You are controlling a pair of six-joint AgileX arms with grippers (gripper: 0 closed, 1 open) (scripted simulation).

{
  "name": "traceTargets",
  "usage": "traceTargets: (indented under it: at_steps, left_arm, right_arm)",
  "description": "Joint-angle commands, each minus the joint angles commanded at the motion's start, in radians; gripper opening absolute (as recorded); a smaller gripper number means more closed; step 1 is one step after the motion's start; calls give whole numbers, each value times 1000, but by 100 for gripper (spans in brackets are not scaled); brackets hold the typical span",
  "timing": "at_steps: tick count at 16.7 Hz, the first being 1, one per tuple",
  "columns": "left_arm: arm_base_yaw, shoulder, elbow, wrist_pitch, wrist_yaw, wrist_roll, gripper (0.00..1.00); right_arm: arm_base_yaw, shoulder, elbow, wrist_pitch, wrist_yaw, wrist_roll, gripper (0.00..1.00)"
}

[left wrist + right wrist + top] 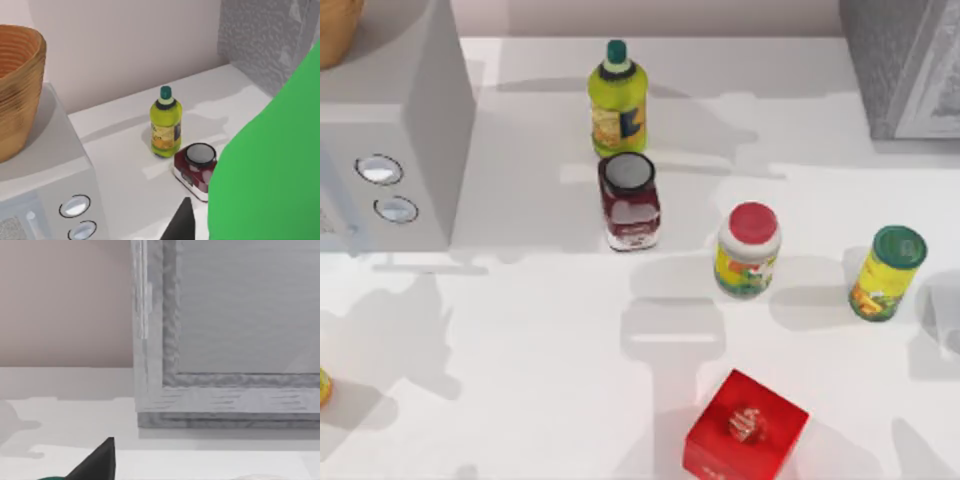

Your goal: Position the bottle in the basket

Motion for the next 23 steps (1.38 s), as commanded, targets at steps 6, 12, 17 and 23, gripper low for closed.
traceTargets:
  at_steps: [6, 12, 17, 23]
  left_arm:
    - [391, 534, 352, 192, 164, 51, 0]
    - [726, 992, 652, 355, 296, 89, 0]
    - [883, 1204, 792, 432, 353, 103, 0]
    - [895, 1225, 799, 438, 355, 106, 0]
  right_arm:
    - [0, 0, 0, 0, 0, 0, 100]
    - [0, 0, 0, 0, 0, 0, 100]
    - [0, 0, 0, 0, 0, 0, 100]
    - [0, 0, 0, 0, 0, 0, 100]
